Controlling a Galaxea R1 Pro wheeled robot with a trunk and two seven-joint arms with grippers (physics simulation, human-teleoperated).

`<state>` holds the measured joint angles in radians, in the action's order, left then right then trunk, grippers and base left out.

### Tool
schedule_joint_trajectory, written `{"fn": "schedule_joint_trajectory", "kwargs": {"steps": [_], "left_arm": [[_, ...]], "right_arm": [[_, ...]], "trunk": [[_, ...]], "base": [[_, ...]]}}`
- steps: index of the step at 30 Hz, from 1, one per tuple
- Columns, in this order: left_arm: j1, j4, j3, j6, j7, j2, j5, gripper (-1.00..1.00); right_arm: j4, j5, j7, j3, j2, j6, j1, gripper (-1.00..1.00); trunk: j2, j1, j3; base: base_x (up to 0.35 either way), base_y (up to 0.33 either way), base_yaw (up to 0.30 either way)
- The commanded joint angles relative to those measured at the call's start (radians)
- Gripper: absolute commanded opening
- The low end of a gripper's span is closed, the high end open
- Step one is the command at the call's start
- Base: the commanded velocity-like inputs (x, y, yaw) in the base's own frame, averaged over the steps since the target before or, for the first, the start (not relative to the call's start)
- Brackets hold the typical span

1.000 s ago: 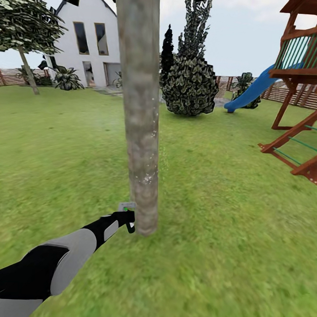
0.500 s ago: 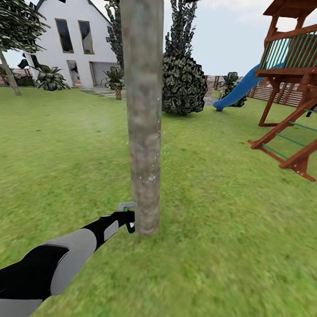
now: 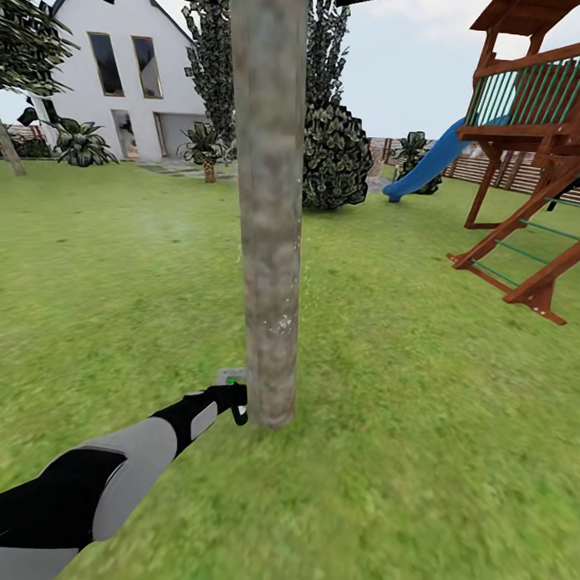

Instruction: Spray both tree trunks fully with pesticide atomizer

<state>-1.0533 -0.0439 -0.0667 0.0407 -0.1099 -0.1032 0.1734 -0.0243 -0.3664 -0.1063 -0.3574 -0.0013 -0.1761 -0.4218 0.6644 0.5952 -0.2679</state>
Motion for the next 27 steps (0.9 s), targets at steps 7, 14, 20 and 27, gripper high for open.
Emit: {"fn": "schedule_joint_trajectory", "kwargs": {"steps": [7,14,20,27], "left_arm": [[-0.001,-0.357,-0.013,0.325,-0.001,-0.020,0.011,-1.00],[-0.001,-0.744,-0.012,0.760,0.003,-0.031,0.009,-1.00],[-0.122,-0.817,-0.010,0.938,0.002,-0.038,0.009,-1.00],[-0.368,-0.708,-0.009,0.951,0.000,-0.039,0.012,-1.00]], "right_arm": [[-0.002,-0.009,-0.001,-0.008,-0.003,-0.008,-0.001,1.00],[-0.003,-0.006,-0.002,-0.008,-0.002,-0.005,-0.001,1.00],[-0.003,-0.006,-0.003,-0.008,-0.002,-0.005,-0.001,1.00],[-0.003,-0.006,-0.003,-0.008,-0.003,-0.005,-0.001,1.00]], "trunk": [[0.001,0.000,-0.001],[0.001,0.000,-0.001],[0.001,0.000,-0.001],[0.001,0.000,-0.001]], "base": [[0.000,0.000,0.000],[0.000,0.000,0.000],[0.000,0.000,0.000],[0.000,0.000,0.000]]}}
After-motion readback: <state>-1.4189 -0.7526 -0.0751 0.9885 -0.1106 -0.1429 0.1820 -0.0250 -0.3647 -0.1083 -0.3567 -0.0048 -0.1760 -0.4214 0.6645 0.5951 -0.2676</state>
